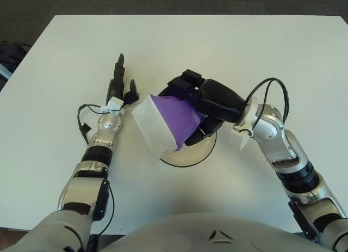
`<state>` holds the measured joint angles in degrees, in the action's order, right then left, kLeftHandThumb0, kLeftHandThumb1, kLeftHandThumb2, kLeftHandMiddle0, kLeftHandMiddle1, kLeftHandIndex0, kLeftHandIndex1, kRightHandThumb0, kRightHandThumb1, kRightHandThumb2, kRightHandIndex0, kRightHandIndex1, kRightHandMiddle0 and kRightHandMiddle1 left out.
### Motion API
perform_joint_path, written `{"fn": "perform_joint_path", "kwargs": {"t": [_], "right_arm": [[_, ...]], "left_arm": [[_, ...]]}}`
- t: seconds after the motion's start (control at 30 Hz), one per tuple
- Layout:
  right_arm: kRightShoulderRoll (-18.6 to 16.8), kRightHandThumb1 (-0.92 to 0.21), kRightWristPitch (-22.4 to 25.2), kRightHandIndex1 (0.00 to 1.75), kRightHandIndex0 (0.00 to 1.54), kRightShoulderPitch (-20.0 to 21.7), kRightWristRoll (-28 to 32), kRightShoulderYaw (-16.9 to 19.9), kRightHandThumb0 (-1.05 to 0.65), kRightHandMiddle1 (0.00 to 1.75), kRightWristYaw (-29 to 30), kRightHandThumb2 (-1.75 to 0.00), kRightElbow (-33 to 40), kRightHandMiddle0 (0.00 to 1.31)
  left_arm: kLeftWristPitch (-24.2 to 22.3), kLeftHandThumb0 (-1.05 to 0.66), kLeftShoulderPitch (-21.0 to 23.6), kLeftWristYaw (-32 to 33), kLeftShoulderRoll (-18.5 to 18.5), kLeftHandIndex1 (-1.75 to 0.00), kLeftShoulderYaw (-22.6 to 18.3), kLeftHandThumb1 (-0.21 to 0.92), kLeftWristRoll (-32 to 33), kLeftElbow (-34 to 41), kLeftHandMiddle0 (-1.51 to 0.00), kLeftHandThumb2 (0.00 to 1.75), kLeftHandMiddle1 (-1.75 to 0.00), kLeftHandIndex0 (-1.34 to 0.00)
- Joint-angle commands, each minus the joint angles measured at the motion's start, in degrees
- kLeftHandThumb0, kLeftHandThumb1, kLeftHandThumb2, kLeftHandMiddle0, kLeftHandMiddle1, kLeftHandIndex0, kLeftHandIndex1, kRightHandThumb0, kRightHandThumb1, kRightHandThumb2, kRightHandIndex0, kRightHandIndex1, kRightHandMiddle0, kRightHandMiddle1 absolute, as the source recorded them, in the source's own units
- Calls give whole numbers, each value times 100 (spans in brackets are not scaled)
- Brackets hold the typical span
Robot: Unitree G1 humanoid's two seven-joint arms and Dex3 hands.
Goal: Put the tissue paper into the plate.
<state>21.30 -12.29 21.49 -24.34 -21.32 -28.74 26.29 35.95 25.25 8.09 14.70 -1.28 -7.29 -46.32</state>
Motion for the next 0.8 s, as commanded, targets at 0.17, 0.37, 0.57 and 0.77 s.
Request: {"fn": "perform_joint_path", "kwargs": {"t": [0.17,0.37,0.57,0.77], "right_arm": [[10,-92,-117,70,0,17,-46,16,-91,100,29,-65,29,0],[7,-92,-114,70,0,17,-48,14,-91,100,28,-65,32,0],[0,-92,-110,70,0,25,-54,7,-91,100,29,-65,25,0],[-5,-92,-108,70,0,28,-58,4,-91,100,29,-65,23,0]], "left_arm": [[-227,-95,-925,-75,-443,0,150,92,-14,-499,0,102,0,0],[-229,-95,-930,-77,-441,0,149,92,-12,-492,0,102,0,0],[-231,-95,-926,-83,-436,0,146,92,-8,-495,0,102,0,0],[-231,-95,-926,-86,-433,0,144,92,-5,-496,0,102,0,0]]}}
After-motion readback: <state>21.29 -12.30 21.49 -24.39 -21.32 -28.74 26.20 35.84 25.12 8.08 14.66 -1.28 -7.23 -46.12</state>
